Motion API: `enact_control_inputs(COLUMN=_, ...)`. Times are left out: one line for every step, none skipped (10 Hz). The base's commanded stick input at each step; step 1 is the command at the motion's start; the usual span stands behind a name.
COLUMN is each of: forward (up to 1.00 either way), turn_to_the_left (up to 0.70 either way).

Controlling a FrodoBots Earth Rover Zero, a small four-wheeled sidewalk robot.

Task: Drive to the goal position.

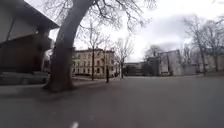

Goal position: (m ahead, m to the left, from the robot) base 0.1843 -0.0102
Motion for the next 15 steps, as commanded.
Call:
enact_control_inputs(forward=1.00, turn_to_the_left=-0.37)
enact_control_inputs(forward=1.00, turn_to_the_left=-0.30)
enact_control_inputs(forward=1.00, turn_to_the_left=-0.24)
enact_control_inputs(forward=1.00, turn_to_the_left=-0.17)
enact_control_inputs(forward=1.00, turn_to_the_left=-0.11)
enact_control_inputs(forward=1.00, turn_to_the_left=-0.06)
enact_control_inputs(forward=1.00, turn_to_the_left=-0.05)
enact_control_inputs(forward=1.00, turn_to_the_left=-0.03)
enact_control_inputs(forward=1.00, turn_to_the_left=-0.02)
enact_control_inputs(forward=1.00, turn_to_the_left=0.00)
enact_control_inputs(forward=1.00, turn_to_the_left=0.00)
enact_control_inputs(forward=1.00, turn_to_the_left=0.00)
enact_control_inputs(forward=1.00, turn_to_the_left=0.00)
enact_control_inputs(forward=1.00, turn_to_the_left=0.00)
enact_control_inputs(forward=1.00, turn_to_the_left=0.00)
